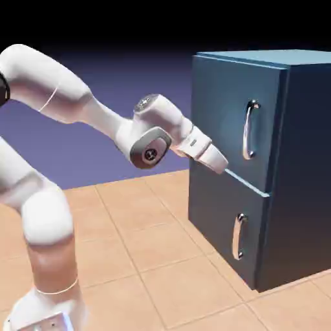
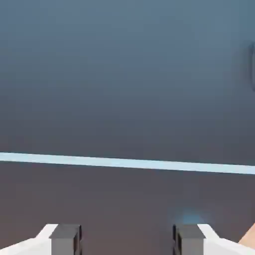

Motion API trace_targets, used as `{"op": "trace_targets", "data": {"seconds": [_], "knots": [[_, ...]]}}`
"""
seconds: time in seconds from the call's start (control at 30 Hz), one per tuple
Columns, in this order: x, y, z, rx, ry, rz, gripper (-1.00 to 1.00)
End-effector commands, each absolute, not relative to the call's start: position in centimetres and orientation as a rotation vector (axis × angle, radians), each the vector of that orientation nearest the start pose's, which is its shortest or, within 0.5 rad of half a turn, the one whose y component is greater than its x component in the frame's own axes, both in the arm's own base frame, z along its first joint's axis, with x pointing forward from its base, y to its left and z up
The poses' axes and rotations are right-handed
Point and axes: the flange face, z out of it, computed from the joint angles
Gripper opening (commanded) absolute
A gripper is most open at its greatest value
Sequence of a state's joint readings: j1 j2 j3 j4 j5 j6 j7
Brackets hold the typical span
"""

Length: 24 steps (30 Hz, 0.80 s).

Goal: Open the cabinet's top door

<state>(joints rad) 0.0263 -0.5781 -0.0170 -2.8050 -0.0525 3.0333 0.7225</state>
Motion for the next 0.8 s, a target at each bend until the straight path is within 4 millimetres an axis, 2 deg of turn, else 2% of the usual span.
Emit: {"op": "trace_targets", "data": {"seconds": [0.0, 0.4, 0.77], "knots": [[38.9, 1.0, 46.7, -2.552, 0.806, -1.096, 0.0], [37.8, 2.8, 50.7, -2.812, -0.011, -1.393, 0.0], [36.3, 3.0, 52.9, -2.885, -0.81, -1.644, 0.0]]}}
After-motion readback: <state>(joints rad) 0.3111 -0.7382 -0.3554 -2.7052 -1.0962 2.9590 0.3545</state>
